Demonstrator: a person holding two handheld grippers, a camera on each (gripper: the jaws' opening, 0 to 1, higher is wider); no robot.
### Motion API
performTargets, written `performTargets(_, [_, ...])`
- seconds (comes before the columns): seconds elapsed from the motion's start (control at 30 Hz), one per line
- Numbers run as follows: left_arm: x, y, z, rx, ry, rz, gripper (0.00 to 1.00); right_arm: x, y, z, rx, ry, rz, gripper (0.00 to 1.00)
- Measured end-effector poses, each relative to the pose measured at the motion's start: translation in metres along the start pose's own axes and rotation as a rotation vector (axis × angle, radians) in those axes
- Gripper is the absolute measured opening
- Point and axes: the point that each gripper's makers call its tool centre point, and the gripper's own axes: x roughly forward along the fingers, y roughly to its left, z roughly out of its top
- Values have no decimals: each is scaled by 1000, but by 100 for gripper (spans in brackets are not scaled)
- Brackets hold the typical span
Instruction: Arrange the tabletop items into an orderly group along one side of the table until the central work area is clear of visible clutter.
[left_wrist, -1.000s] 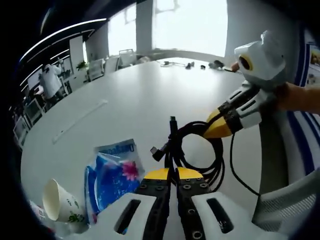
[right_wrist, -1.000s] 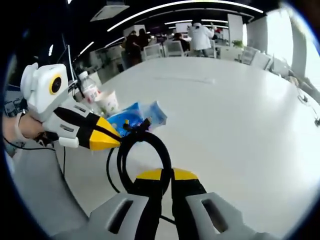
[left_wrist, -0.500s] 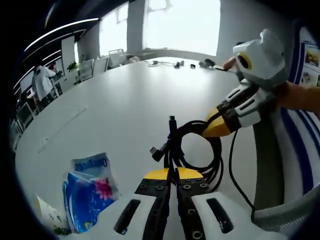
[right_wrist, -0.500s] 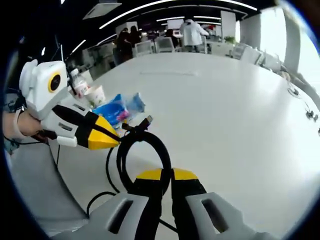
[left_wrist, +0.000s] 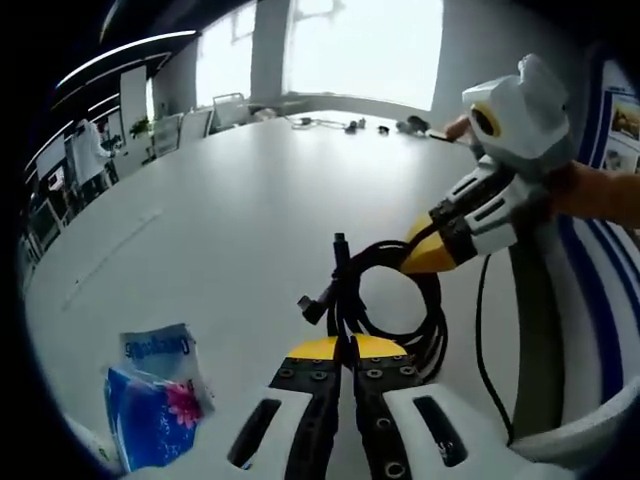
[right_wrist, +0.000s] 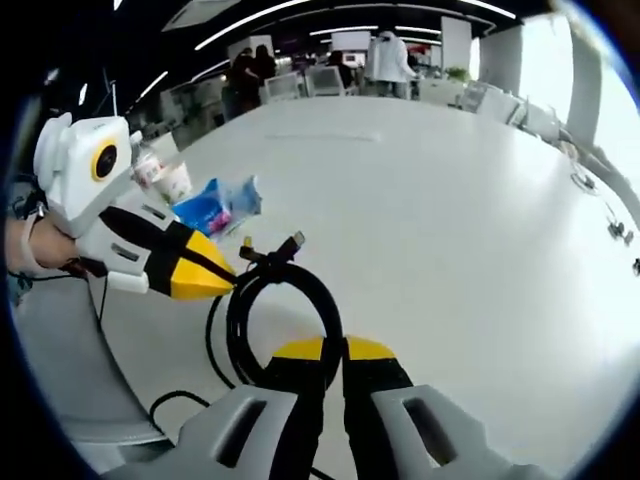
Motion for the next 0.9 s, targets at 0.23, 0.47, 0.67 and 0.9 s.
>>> performTargets(0.23, [9, 2, 2, -16, 10, -9, 0, 8, -10, -3, 11, 15, 1, 2])
performTargets(0.47, [17, 2, -1, -26, 32, -20, 0, 14, -16, -6, 4, 32, 1, 2])
performTargets(0.67, [21, 2, -4, -32, 41, -25, 0, 18, -18, -7, 7, 41, 3, 2])
performTargets(0.9, [23, 2, -6, -30, 44, -25, 0, 21, -20, -9, 8, 48, 6, 3])
